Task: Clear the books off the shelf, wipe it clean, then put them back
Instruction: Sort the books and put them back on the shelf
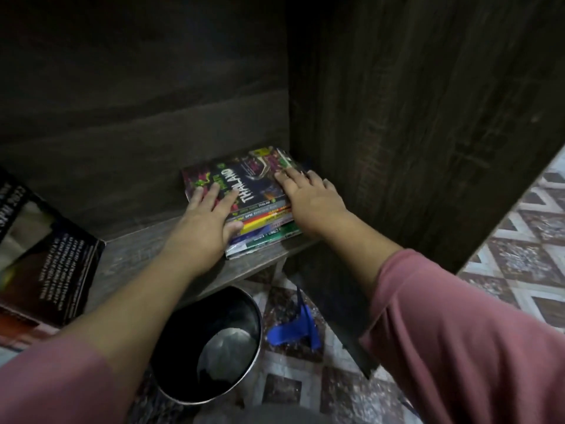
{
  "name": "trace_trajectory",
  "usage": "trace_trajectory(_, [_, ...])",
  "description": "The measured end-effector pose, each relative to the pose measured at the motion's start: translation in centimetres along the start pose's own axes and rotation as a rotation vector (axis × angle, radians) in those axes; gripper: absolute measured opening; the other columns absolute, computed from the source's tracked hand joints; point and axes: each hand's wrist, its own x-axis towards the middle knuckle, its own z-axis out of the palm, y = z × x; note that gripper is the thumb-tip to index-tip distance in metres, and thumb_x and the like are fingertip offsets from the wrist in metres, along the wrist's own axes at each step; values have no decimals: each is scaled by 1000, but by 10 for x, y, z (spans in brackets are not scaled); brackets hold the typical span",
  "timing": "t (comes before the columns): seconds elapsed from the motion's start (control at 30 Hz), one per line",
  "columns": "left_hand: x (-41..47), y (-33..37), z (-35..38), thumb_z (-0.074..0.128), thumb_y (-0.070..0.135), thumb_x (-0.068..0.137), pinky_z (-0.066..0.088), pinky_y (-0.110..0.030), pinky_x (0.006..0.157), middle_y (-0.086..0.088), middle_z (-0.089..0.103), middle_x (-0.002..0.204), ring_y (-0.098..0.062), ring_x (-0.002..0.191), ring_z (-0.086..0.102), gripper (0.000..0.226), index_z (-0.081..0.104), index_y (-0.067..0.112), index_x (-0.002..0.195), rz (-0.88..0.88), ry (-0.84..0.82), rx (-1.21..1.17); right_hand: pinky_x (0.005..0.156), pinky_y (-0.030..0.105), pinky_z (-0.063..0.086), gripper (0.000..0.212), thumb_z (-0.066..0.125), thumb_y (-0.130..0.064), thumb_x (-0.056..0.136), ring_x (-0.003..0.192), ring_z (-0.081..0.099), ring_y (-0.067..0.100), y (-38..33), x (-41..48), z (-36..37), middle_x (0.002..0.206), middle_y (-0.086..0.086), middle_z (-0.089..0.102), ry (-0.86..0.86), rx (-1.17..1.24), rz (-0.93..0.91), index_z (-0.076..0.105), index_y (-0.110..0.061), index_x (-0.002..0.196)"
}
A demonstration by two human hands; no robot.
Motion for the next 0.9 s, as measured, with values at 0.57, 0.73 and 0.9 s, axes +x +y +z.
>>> trace_trajectory(0.57, [-66,215,-14,55,47,92,48,-44,92,0,56,117,-23,109,56,38,57,27,123,264,-311,-78,95,31,48,49,51,-33,97,115,58,10,92,-261,-26,128,-13,60,-229,329,304,34,-42,143])
trace_trajectory(0.73, [-84,285,35,55,41,95,53,-42,84,-3,60,110,-25,96,59,30,61,19,113,336,-558,-72,89,30,49,49,48,-34,99,116,57,15,156,-343,38,137,-6,54,-481,251,573,32,-34,146])
trace_trajectory(0.9, [-103,310,110,52,35,97,49,-39,91,-3,56,126,-26,110,55,32,57,20,124,422,-777,-50,95,37,47,48,48,-30,98,122,53,27,199,-368,137,143,7,48,-726,249,706,38,-22,144])
